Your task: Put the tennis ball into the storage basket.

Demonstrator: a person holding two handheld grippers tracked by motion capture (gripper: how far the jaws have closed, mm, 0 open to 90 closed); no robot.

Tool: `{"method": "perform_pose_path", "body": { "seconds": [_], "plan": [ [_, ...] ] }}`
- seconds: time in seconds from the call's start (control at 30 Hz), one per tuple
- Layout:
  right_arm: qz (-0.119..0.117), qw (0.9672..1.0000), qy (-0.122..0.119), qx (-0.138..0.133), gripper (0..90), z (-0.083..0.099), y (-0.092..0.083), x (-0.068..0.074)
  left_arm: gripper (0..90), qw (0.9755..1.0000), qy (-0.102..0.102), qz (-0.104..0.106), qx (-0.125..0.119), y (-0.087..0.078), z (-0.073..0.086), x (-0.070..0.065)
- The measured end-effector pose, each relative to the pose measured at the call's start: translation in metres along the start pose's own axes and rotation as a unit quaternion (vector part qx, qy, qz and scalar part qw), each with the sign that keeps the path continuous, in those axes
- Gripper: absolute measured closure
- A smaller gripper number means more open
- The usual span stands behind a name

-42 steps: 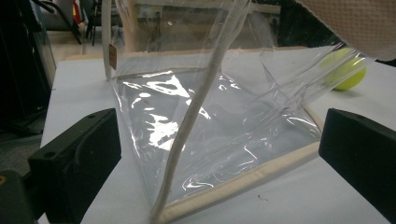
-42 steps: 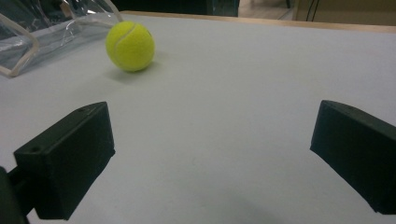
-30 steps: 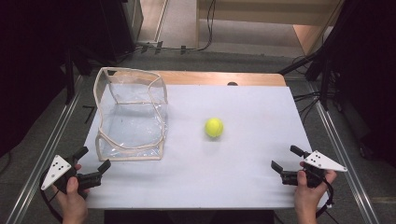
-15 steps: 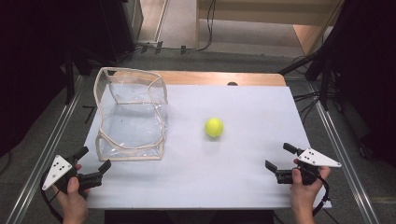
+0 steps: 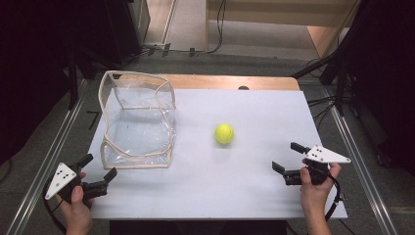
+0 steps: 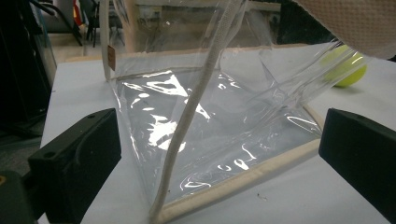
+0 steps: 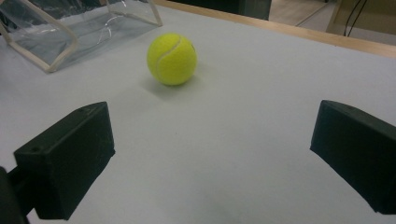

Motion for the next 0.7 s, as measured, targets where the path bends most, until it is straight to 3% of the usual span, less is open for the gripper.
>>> {"method": "perform_pose_path", "body": {
  "seconds": [0.7],
  "plan": [
    [-0.022,0.9983,-0.025,0.047,0.0,-0.034,0.025,-0.001,0.0,1.0000,-0.001,0.003,-0.002,0.000,0.000,0.000]
  ]
}}
Point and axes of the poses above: each handheld gripper's, and its own axes: y roughly forward along the jaws, z roughly out of its underside, x roughly to its left, the point moved 8 cm from there along y, roughly forward along the jaws, and after that the axes turned 7 degrees about x, right-handed, at the moved point
